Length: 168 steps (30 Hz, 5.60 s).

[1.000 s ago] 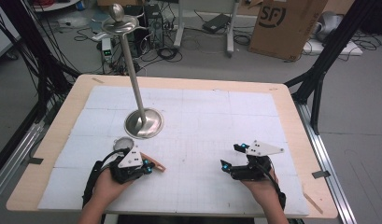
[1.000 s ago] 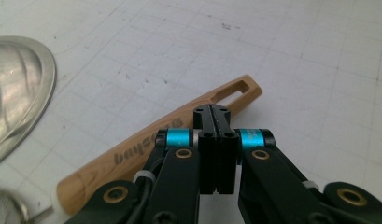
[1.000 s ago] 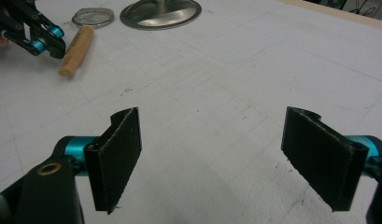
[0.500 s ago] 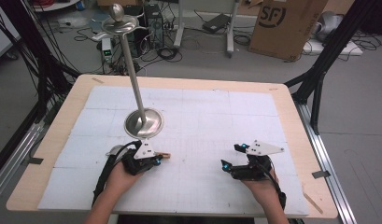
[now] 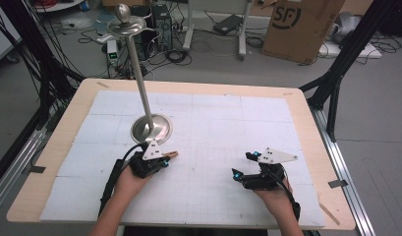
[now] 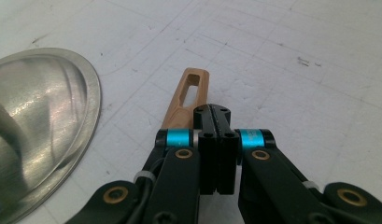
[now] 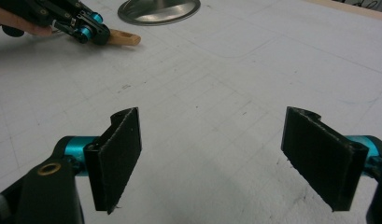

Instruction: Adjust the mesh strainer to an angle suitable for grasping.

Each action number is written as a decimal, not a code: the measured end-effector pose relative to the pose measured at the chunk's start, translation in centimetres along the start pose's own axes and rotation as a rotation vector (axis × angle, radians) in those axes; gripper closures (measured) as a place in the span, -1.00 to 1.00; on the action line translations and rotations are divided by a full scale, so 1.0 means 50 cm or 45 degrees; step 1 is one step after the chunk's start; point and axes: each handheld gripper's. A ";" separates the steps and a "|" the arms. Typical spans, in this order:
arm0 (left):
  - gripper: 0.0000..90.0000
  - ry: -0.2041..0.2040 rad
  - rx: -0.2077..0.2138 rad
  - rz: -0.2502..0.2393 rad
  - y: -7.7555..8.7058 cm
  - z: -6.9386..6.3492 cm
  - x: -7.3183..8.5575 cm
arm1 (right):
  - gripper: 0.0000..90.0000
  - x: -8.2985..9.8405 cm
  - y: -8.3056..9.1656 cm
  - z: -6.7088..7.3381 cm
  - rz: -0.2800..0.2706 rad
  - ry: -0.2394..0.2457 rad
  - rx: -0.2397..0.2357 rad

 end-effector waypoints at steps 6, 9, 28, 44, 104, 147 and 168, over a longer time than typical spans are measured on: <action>0.85 0.016 -0.007 -0.058 0.028 0.002 -0.008 | -0.57 0.000 0.001 0.001 0.003 -0.006 -0.003; 0.76 0.012 -0.020 -0.071 0.047 0.008 -0.012 | -0.57 0.000 0.001 0.001 0.000 -0.012 -0.003; 0.25 0.042 -0.027 -0.085 0.116 0.050 -0.002 | -0.57 0.000 -0.002 0.004 0.005 -0.006 -0.010; 0.12 -0.023 0.085 0.190 0.090 0.085 -0.015 | -0.57 -0.005 0.006 0.002 -0.020 -0.016 -0.005; 0.49 -0.004 0.208 0.664 0.024 0.095 -0.028 | -0.56 -0.007 -0.007 0.012 0.016 0.004 -0.023; 0.56 0.004 0.159 0.433 0.043 0.082 -0.005 | -0.56 -0.007 -0.002 0.013 0.017 -0.001 -0.021; 0.46 0.024 0.231 0.464 0.059 0.091 0.001 | -0.56 -0.006 0.001 0.014 0.021 -0.002 -0.020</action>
Point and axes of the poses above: each handheld gripper's, and its own axes: y roughly backward along the jaws, x roughly out of its underside, z roughly to its left, and after that the axes turned 13 degrees about -z, right-handed
